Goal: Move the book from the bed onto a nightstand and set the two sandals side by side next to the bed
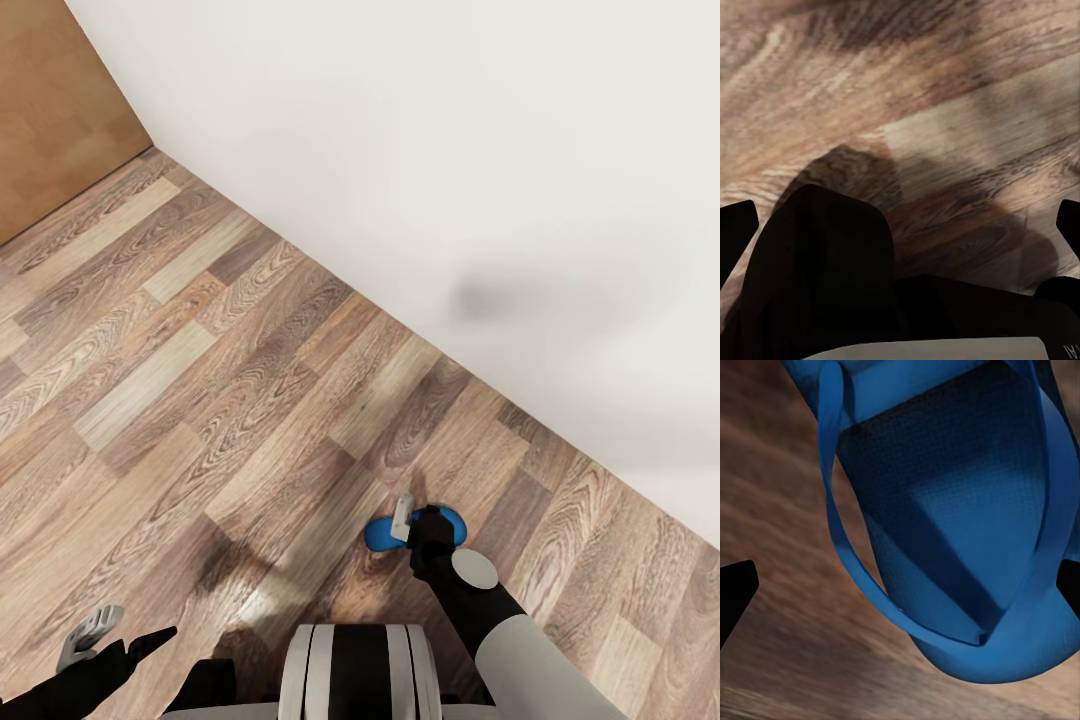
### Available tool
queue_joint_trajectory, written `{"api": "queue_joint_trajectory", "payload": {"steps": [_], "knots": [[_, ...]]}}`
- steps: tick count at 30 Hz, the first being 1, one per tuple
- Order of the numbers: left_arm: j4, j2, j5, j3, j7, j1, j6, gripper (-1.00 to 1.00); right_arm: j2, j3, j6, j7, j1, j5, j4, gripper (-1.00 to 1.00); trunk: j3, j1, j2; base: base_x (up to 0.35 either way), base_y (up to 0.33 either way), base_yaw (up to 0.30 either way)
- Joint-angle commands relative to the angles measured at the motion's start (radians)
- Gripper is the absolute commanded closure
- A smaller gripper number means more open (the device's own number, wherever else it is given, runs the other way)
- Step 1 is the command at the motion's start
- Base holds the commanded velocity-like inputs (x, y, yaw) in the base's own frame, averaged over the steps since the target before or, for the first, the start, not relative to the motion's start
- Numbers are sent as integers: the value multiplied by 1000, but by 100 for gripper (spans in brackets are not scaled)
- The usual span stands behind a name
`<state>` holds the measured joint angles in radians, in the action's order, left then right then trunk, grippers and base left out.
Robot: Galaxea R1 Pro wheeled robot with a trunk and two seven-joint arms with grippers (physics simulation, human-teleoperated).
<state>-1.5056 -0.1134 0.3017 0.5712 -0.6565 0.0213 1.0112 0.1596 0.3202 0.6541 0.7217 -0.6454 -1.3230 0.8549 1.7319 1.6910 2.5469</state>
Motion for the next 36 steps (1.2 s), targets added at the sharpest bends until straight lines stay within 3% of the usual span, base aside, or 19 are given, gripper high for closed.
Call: {"api": "queue_joint_trajectory", "payload": {"steps": [1, 5, 10, 18, 19, 36], "knots": [[-1, 0, -2, 1, -5, 0, 4, -100, 0, 2, 1, 9, 0, -10, 1, -100, 0, 0, 0, 0, 0, 0], [-1, 0, -2, 1, -5, 0, 4, -100, 0, 2, 1, 9, 0, -10, 1, -100, 0, 0, 0, 0, 0, 0], [-1, 0, -2, 1, -5, 0, 4, -100, 0, 2, 1, 9, 0, -10, 1, -100, 20, 2, 1, 0, 0, 0], [-1, 0, -1, 1, -5, 0, 4, -100, 0, 2, 1, 9, 0, -10, 1, -100, 20, 2, 1, 0, 0, 0], [-1, 0, -1, 1, -5, 0, 4, -100, 0, 2, 1, 9, 0, -10, 1, 100, 20, 2, 1, 0, 0, 0], [-1, 0, -1, 1, -5, 0, 4, -100, 0, 2, 1, 10, 0, -10, 1, 100, 20, 2, 1, 0, 0, 0]]}}
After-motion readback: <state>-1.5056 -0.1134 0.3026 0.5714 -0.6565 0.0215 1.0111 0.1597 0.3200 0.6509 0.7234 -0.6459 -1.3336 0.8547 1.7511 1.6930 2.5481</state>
